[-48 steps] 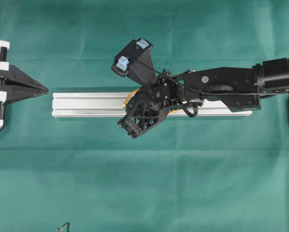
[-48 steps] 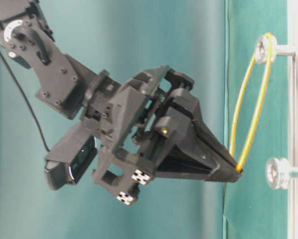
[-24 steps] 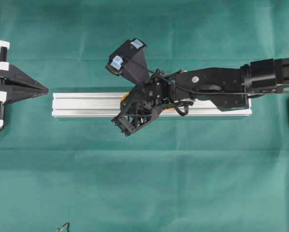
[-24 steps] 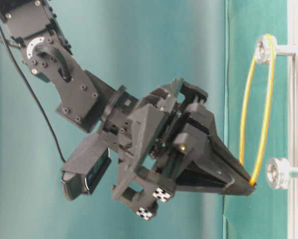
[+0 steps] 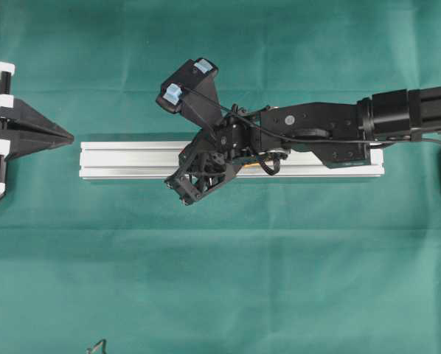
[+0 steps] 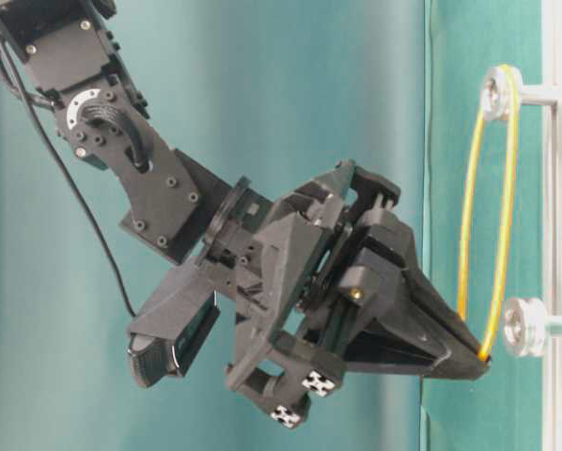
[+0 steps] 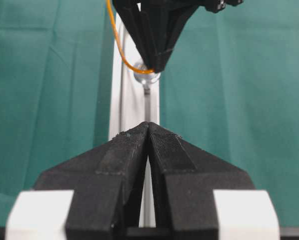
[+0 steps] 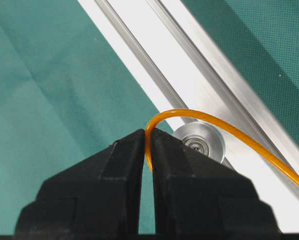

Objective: Hook the rubber onto the shaft.
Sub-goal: 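Stretch the band left with the right gripper and hook it over the left peg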

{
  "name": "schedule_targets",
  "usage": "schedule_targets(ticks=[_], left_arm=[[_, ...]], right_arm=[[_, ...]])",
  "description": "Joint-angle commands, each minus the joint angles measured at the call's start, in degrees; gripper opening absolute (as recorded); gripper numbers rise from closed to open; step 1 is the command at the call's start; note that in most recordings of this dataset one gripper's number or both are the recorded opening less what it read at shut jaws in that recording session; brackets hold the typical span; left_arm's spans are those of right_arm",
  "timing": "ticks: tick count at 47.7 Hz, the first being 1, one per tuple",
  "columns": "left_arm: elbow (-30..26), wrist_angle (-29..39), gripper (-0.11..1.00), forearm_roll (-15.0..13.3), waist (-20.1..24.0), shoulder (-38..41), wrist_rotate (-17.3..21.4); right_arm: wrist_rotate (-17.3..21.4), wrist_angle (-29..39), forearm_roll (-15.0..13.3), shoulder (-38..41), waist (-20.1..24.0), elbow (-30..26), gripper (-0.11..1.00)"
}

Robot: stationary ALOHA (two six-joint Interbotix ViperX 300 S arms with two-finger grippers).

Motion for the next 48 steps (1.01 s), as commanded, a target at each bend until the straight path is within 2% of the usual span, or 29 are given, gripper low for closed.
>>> schedule_targets(ticks=[1,33,48], left_arm=[[-1.58,-0.26,0.0,0.09,-0.09,0.26,0.09],[-1.49,-0.26,0.0,0.09,-0.09,0.44,0.09],[-1.49,-0.26,0.0,0.09,-0.09,0.44,0.09]], right_arm=[[0.09,-0.7,0.09,-0.88,-0.26,-1.76,0.07],[2.81,-2.72,0.62,0.97,-0.7,-1.76,0.07],[2.81,-2.72,2.99,3.25,-0.7,-3.25,0.07]])
